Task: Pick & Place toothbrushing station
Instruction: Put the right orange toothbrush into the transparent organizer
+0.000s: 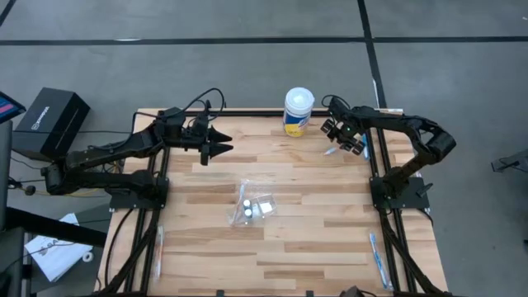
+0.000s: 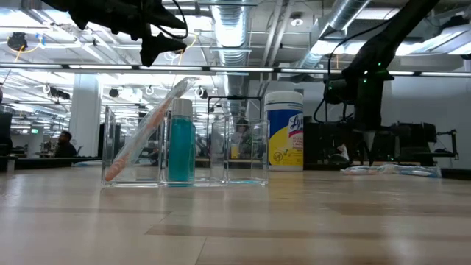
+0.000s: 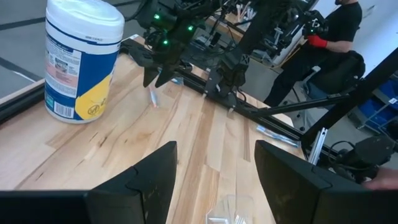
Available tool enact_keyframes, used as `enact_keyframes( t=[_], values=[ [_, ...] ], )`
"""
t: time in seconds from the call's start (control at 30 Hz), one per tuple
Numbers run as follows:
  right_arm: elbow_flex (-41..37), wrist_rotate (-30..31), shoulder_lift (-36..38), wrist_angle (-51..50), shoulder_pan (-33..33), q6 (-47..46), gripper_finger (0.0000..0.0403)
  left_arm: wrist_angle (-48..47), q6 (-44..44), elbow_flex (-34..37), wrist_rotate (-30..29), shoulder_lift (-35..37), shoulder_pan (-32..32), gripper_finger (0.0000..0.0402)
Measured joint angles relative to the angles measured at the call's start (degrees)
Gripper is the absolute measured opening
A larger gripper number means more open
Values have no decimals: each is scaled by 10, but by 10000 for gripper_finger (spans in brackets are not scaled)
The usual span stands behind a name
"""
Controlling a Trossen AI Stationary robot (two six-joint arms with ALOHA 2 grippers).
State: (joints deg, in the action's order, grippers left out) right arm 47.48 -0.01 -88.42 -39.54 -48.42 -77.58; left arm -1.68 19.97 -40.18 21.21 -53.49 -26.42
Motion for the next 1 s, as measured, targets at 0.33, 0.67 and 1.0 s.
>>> enact_keyframes(
  t=[0.33, 0.67, 1.0],
  values=[
    [0, 1, 0, -18, 0, 9, 181, 0, 3, 0, 20, 0, 0, 210],
    [-73, -7, 5, 57, 25, -39, 168, 0, 5, 0, 27, 0, 0, 210],
    [-79, -8, 13, 60, 18, -9, 87, -1, 17, 0, 27, 0, 0, 210]
  ],
)
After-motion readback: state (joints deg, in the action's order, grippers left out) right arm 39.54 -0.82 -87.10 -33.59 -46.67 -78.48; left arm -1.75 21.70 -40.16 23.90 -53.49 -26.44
